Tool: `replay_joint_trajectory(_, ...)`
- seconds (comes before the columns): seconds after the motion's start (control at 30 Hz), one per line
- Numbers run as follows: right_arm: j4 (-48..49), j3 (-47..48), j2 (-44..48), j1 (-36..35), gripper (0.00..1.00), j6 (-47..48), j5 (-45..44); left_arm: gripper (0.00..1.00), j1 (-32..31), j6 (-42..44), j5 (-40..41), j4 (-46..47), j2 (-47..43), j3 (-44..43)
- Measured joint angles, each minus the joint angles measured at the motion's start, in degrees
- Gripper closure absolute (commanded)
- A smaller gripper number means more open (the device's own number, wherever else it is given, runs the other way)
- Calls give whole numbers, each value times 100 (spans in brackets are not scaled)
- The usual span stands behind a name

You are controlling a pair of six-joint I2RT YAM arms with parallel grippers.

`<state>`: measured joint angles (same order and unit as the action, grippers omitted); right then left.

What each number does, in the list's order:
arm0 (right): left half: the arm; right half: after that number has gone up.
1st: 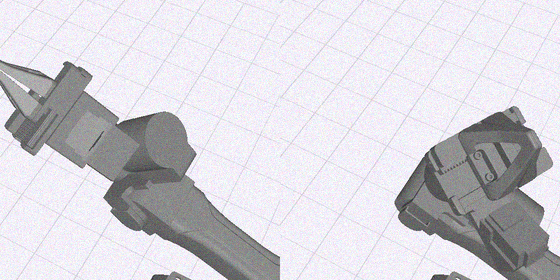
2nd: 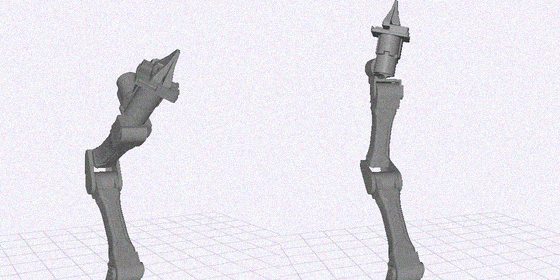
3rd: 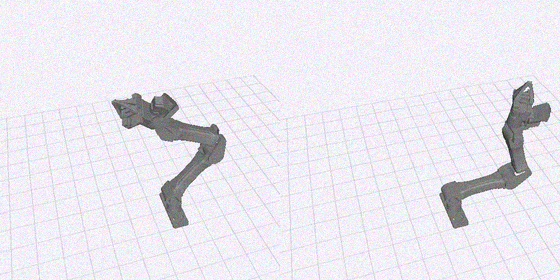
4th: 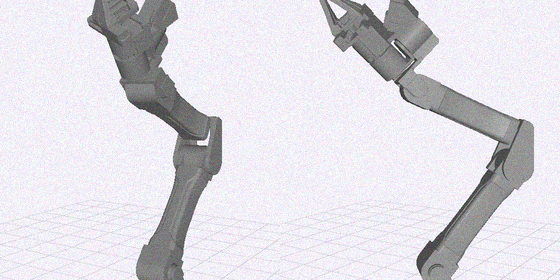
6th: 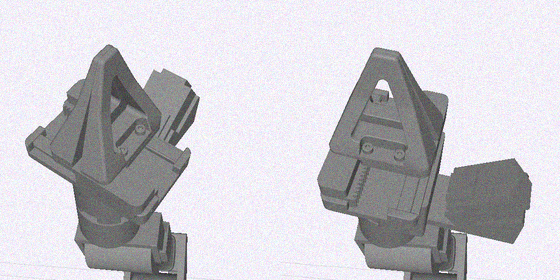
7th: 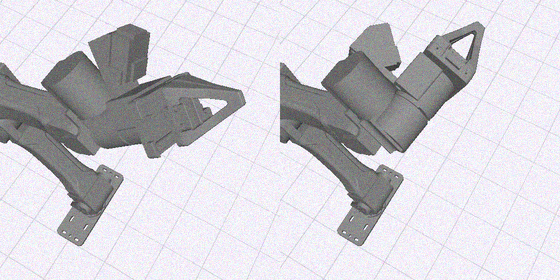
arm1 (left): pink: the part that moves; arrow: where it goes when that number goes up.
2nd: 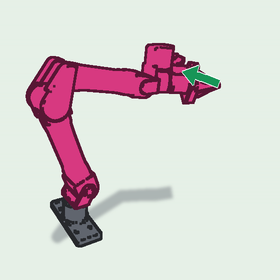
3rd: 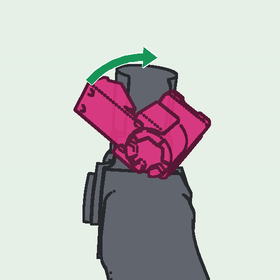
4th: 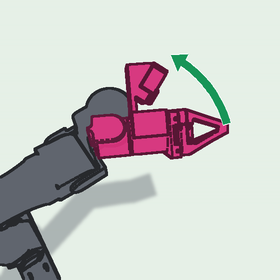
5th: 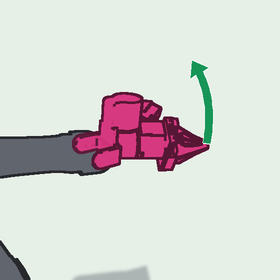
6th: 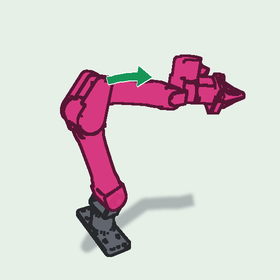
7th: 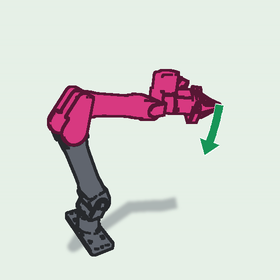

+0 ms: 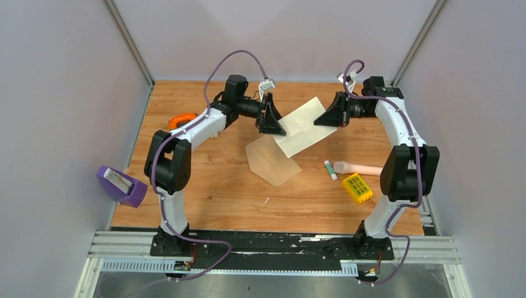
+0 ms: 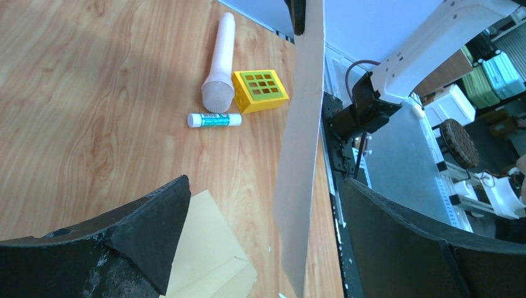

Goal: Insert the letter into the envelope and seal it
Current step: Fold the letter.

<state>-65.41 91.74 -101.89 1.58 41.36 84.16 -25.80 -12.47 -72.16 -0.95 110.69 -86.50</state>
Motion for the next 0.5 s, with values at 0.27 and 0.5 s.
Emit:
replay_joint_trajectory(0.27,-13,-63,-232,0,100,-256,254,7,-11,83,70,26,0,0)
replay_joint_trajectory(0.5,-13,-107,-229,0,100,-361,297,7,-127,459,157,-387,0,-13)
